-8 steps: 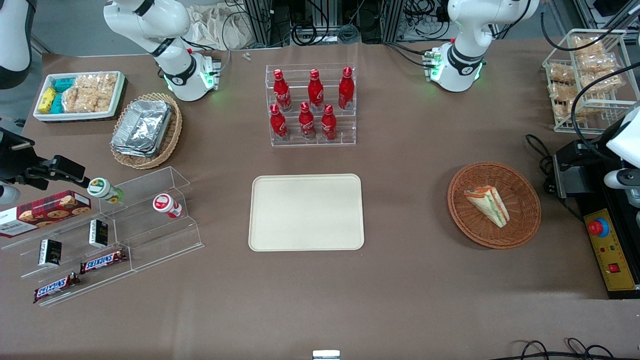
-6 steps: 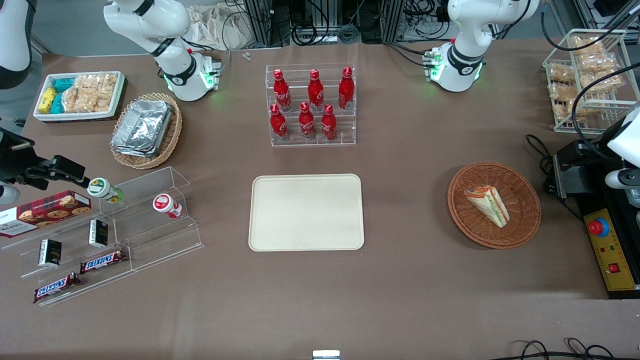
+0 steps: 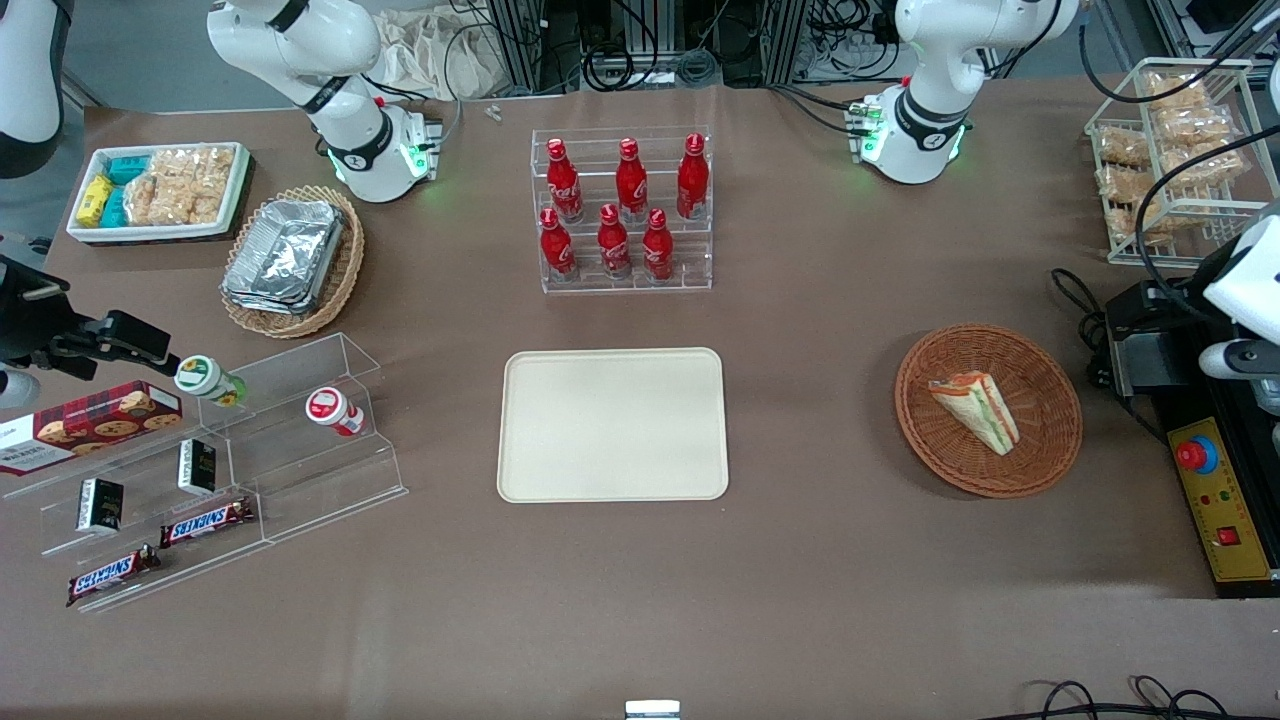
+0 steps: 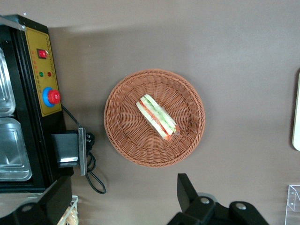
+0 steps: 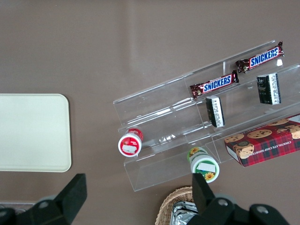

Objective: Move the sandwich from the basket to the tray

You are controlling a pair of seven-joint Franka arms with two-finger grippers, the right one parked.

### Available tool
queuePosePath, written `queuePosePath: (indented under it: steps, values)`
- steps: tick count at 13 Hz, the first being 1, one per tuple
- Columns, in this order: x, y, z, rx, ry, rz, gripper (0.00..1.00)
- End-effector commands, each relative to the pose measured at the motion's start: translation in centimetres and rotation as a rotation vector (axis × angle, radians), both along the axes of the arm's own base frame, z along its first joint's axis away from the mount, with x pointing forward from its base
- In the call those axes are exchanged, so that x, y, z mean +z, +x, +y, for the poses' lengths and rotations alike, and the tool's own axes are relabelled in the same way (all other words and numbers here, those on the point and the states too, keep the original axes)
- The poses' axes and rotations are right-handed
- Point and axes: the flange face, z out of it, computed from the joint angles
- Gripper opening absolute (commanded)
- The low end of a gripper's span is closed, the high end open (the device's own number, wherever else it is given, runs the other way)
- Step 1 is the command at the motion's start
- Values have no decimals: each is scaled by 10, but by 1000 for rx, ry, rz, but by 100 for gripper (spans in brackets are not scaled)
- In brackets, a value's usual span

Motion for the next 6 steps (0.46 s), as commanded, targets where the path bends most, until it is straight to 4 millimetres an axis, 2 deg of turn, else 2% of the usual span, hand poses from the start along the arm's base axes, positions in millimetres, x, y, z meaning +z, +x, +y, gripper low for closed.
queuePosePath:
  steps: [1, 2, 6]
  values:
    - [-22, 0, -3, 23, -7, 21, 100]
    - [-33, 0, -2, 25, -6, 29, 100]
    - [-102, -11, -2, 151, 0, 44, 100]
